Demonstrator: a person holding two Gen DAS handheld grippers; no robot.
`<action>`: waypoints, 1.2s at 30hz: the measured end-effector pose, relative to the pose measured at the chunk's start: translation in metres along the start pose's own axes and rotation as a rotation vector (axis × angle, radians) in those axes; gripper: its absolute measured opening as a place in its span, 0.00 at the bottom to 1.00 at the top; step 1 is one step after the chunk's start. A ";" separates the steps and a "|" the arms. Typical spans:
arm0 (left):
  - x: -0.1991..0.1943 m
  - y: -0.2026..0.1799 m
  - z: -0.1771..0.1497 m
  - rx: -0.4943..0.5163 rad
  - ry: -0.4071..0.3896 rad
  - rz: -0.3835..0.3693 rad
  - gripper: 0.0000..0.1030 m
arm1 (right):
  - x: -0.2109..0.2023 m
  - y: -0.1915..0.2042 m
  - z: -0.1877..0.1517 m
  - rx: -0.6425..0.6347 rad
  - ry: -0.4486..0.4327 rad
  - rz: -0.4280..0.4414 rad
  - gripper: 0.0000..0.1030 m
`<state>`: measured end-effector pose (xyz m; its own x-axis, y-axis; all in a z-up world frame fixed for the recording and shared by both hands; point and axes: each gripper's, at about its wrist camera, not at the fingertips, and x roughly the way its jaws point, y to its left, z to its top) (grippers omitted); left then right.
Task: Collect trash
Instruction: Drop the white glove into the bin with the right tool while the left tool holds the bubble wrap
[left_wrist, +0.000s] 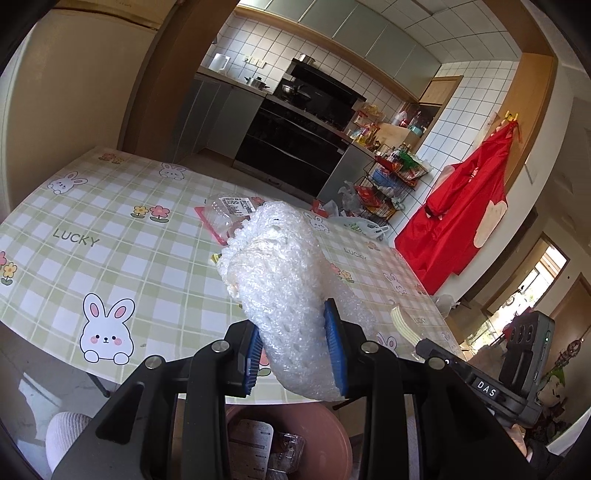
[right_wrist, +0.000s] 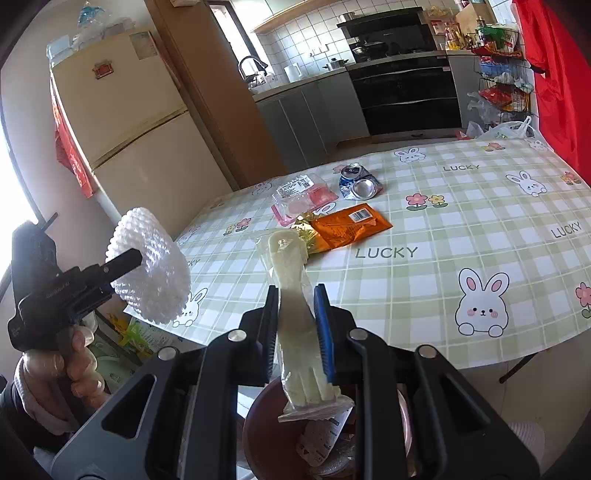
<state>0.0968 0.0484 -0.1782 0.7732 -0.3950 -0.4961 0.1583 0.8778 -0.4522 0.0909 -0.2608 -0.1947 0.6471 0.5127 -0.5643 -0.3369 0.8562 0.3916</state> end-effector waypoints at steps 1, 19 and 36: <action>-0.004 -0.002 0.000 0.006 -0.007 -0.002 0.30 | -0.002 0.003 -0.004 -0.007 0.001 0.001 0.22; -0.041 -0.010 -0.014 0.028 -0.057 -0.006 0.30 | -0.026 0.023 -0.027 -0.047 0.006 0.012 0.23; -0.027 -0.020 -0.018 0.038 -0.009 -0.014 0.30 | -0.030 0.011 -0.021 0.007 -0.098 -0.133 0.94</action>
<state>0.0616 0.0365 -0.1692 0.7759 -0.4052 -0.4835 0.1923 0.8819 -0.4304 0.0536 -0.2655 -0.1882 0.7497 0.3858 -0.5377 -0.2393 0.9156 0.3232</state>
